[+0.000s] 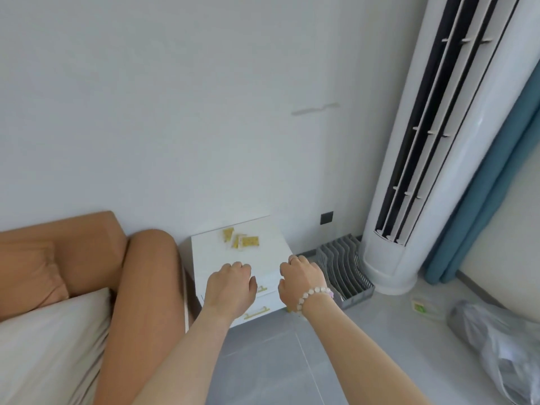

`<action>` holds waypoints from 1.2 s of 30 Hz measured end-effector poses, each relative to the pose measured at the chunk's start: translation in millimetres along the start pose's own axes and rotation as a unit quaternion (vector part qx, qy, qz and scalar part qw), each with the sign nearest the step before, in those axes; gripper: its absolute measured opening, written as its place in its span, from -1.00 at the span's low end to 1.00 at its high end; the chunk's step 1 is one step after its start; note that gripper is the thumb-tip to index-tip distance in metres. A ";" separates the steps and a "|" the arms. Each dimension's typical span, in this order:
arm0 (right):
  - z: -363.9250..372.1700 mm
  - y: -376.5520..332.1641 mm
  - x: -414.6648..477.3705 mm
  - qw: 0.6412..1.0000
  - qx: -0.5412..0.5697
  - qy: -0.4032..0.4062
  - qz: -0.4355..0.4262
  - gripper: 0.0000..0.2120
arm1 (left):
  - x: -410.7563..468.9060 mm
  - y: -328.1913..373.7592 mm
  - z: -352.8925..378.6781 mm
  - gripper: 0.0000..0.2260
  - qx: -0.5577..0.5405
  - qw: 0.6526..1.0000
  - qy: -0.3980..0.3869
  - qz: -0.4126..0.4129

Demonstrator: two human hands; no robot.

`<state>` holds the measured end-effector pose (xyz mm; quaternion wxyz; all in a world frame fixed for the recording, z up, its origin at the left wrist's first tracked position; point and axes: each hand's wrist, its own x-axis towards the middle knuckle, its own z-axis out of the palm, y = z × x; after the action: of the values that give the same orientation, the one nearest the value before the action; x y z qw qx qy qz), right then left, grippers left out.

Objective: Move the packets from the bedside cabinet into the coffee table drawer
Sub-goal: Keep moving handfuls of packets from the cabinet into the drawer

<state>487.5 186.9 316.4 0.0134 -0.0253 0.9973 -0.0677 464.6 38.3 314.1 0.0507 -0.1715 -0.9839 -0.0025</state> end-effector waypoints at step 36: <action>74.9 39.4 437.3 0.993 0.040 -0.106 -0.027 -0.72 | 379.6 -148.3 138.9 -0.83 -0.038 0.993 -0.064 -0.093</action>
<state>51.3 193.0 226.7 0.1180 -0.0589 0.9857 -0.1053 45.4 29.8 215.9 -0.0196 -0.0805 -0.9960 -0.0337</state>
